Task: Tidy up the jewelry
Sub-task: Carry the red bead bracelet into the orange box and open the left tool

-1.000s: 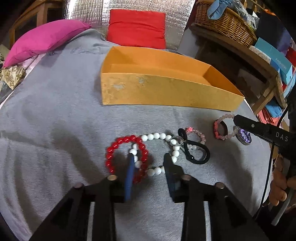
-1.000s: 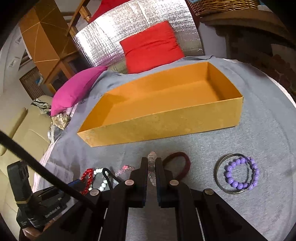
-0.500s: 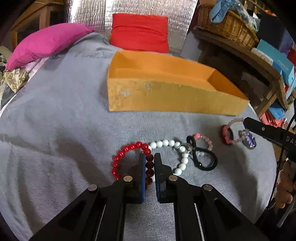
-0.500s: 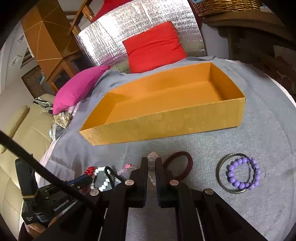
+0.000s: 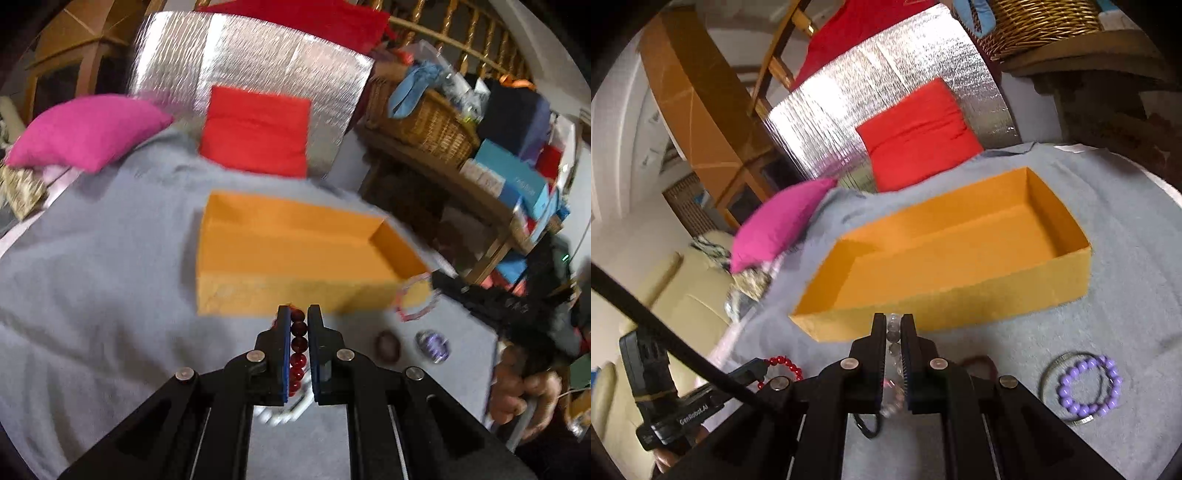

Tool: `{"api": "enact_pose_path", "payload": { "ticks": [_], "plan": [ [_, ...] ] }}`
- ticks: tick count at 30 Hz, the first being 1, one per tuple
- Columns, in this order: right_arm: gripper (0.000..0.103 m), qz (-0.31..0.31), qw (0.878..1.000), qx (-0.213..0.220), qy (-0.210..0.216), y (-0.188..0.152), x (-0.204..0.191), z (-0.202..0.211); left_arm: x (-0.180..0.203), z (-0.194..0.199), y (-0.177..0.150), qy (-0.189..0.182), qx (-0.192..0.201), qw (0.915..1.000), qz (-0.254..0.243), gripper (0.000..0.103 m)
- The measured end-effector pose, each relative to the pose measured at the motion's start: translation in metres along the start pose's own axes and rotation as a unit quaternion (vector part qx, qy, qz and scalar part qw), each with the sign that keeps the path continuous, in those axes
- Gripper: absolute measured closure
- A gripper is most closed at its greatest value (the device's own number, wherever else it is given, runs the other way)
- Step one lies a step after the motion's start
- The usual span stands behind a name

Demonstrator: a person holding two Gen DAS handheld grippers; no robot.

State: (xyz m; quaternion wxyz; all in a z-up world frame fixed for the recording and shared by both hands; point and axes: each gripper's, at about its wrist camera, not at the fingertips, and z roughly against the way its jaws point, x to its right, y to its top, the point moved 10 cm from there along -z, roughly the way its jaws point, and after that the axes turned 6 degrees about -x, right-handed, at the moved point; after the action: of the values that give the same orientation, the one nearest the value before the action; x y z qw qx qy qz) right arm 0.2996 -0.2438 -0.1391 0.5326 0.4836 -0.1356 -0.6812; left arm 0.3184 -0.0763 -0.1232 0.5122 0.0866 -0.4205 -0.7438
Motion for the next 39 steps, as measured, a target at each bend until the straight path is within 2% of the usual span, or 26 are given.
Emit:
{"api": "enact_pose_path", "payload": {
  "ticks": [4,7,11,14,17,20,23,24,25,26,28,29,30,34,36,38,39],
  "plan": [
    [0.095,-0.027,0.999,0.026,0.038,0.023,0.001,0.003,0.011,-0.003,0.047,-0.008,0.03,0.9995,0.002,0.094],
    [0.095,-0.041,0.997,0.039,0.045,0.038,0.006,-0.001,0.009,-0.02,0.071,-0.014,0.037,0.9992,0.009,0.094],
    [0.095,-0.075,0.995,0.049,0.037,0.055,0.023,-0.016,-0.002,-0.052,0.079,-0.012,0.034,0.9988,0.032,0.094],
    [0.095,-0.087,0.995,0.05,0.022,0.063,0.033,-0.032,-0.008,-0.074,0.079,-0.028,0.017,0.9982,0.051,0.094],
    [0.095,-0.102,0.994,0.035,0.004,0.063,0.048,-0.053,-0.012,-0.095,0.071,-0.034,-0.005,0.9973,0.065,0.094],
    [0.094,-0.104,0.994,0.019,-0.015,0.06,0.057,-0.067,-0.013,-0.111,0.059,-0.019,-0.03,0.9976,0.059,0.094],
    [0.091,-0.101,0.994,0.017,-0.034,0.059,0.06,-0.074,-0.015,-0.118,0.051,0.007,-0.042,0.9977,0.052,0.094],
    [0.085,-0.105,0.993,0.015,-0.043,0.059,0.063,-0.074,-0.013,-0.118,0.049,0.011,-0.046,0.9978,0.048,0.093],
    [0.07,-0.109,0.993,0.015,-0.045,0.057,0.066,-0.072,-0.012,-0.117,0.049,0.015,-0.048,0.9978,0.044,0.092],
    [0.054,-0.115,0.992,0.021,-0.046,0.058,0.069,-0.067,-0.011,-0.114,0.048,0.017,-0.048,0.9979,0.041,0.089],
    [0.046,-0.116,0.991,0.034,-0.053,0.06,0.071,-0.056,-0.009,-0.104,0.047,0.024,-0.038,0.9984,0.034,0.076],
    [0.046,-0.108,0.992,0.038,-0.057,0.061,0.07,-0.049,-0.01,-0.099,0.047,0.03,-0.034,0.9984,0.032,0.068],
    [0.046,-0.099,0.992,0.041,-0.062,0.061,0.069,-0.042,-0.011,-0.092,0.046,0.041,-0.028,0.9984,0.028,0.065],
    [0.046,-0.08,0.993,0.043,-0.077,0.056,0.062,-0.019,-0.012,-0.071,0.039,0.084,-0.021,0.9962,0.015,0.06],
    [0.046,-0.068,0.993,0.039,-0.086,0.049,0.056,-0.007,-0.014,-0.057,0.03,0.125,-0.019,0.992,0.002,0.044],
    [0.046,-0.055,0.994,0.03,-0.095,0.04,0.05,0.001,-0.014,-0.041,0.019,0.17,-0.015,0.9851,-0.018,0.035],
    [0.046,-0.048,0.993,0.024,-0.103,0.035,0.046,0.005,-0.014,-0.035,0.015,0.182,-0.015,0.9828,-0.024,0.033]
  ]
}}
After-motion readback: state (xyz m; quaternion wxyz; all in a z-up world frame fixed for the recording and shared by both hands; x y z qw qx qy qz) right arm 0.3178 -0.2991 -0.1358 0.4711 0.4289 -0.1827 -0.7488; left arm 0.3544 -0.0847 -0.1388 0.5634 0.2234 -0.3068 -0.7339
